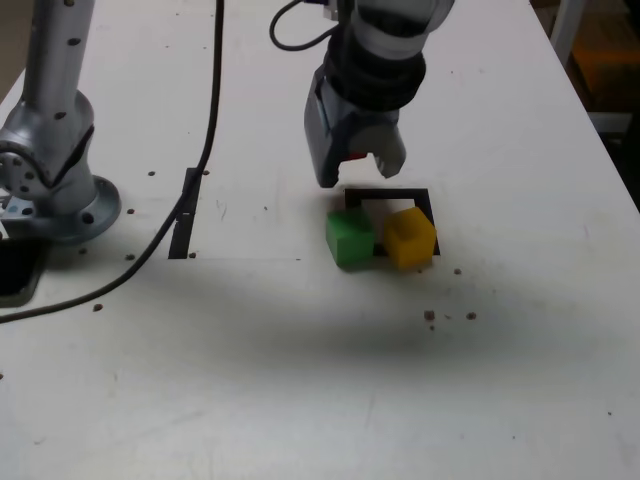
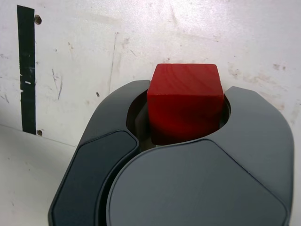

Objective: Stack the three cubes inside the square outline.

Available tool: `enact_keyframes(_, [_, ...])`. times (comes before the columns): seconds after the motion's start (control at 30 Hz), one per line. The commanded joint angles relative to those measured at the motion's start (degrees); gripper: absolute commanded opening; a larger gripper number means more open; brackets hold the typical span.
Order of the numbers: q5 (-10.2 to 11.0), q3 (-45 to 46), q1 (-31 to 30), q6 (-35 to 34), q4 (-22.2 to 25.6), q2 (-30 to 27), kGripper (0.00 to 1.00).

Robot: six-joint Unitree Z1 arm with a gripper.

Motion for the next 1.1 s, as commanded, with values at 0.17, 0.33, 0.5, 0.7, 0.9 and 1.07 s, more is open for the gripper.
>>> enact_keyframes(0.17, [-1.3,4.2,0.0,0.3,-4.3,-0.2,0.21])
enact_keyframes(0.33, [-1.8,4.7,-0.4,0.4,-5.6,0.1,0.21])
enact_keyframes(0.5, [-2.0,4.5,-0.7,0.4,-6.8,0.3,0.21])
enact_keyframes(0.7, [-2.3,4.4,-1.3,0.4,-8.9,0.8,0.21])
enact_keyframes(0.9, [-3.4,4.4,-2.2,0.4,-10.6,1.3,0.21])
enact_keyframes(1.07, [-5.0,4.6,-3.7,0.4,-11.6,1.3,0.21])
